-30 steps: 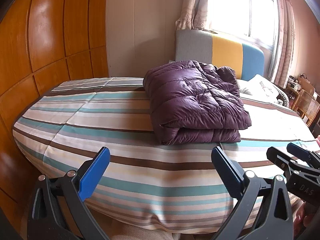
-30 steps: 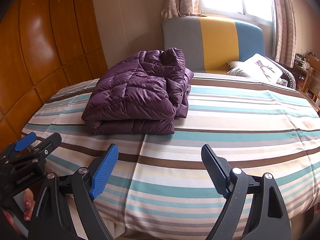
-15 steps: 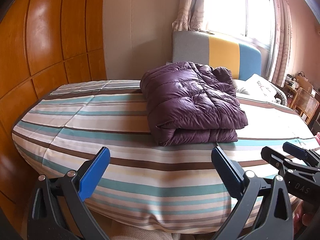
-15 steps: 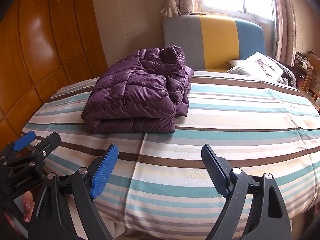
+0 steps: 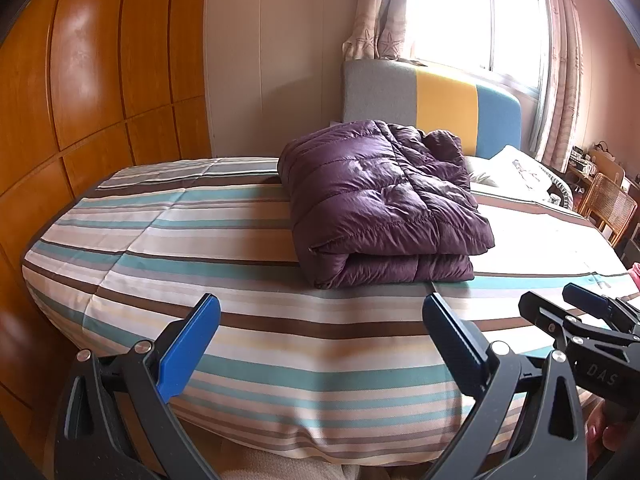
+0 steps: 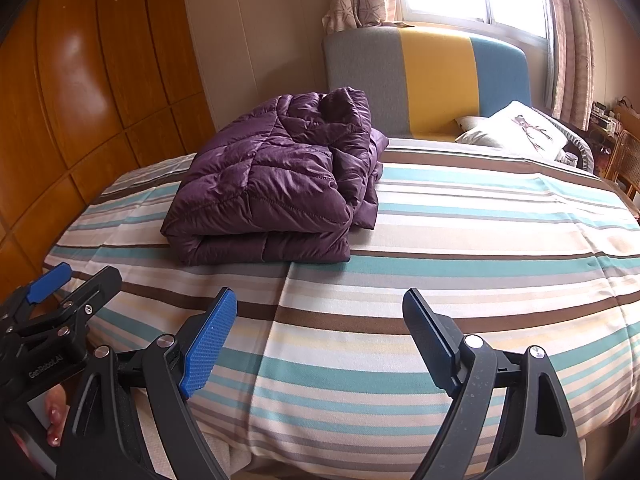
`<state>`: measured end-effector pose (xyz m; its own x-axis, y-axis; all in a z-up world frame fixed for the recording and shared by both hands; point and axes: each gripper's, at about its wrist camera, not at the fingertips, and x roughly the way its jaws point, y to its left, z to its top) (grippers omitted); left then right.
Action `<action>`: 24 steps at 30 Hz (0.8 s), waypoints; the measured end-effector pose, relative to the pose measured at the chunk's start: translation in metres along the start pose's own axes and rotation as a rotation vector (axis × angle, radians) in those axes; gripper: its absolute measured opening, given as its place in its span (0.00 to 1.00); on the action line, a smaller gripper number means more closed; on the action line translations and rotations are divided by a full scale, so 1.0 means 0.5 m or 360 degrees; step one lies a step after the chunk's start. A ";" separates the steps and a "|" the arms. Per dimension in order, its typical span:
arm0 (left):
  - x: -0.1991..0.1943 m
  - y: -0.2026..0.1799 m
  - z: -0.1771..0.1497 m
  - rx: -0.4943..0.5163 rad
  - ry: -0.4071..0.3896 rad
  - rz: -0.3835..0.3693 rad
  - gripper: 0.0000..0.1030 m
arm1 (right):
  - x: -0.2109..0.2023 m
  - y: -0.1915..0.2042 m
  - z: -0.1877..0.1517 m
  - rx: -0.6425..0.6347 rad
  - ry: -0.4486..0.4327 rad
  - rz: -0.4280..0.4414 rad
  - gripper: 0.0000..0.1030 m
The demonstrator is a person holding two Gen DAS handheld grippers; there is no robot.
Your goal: Fold large clothes
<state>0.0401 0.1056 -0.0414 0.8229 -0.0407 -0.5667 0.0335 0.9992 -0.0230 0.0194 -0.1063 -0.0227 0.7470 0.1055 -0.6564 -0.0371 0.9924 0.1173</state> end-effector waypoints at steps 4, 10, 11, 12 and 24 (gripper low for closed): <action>0.001 0.001 -0.001 -0.0008 0.0012 -0.0013 0.98 | 0.001 0.000 -0.001 -0.0001 0.0003 -0.0001 0.82; 0.007 0.001 -0.003 -0.0029 0.0035 -0.0033 0.98 | 0.002 -0.001 0.000 0.0000 0.0001 0.0002 0.82; 0.008 0.001 -0.002 -0.0031 0.0038 -0.0038 0.98 | 0.003 -0.001 -0.001 0.0000 0.0006 0.0003 0.82; 0.008 0.001 -0.003 -0.0036 0.0039 -0.0038 0.98 | 0.004 -0.001 0.000 0.0000 0.0010 0.0003 0.82; -0.009 -0.026 -0.001 0.0057 -0.0038 -0.0034 0.98 | 0.012 -0.004 -0.001 0.0009 0.0027 0.0004 0.82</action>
<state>0.0355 0.0927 -0.0389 0.8352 -0.0627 -0.5463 0.0715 0.9974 -0.0052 0.0236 -0.1076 -0.0275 0.7356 0.1091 -0.6686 -0.0353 0.9918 0.1229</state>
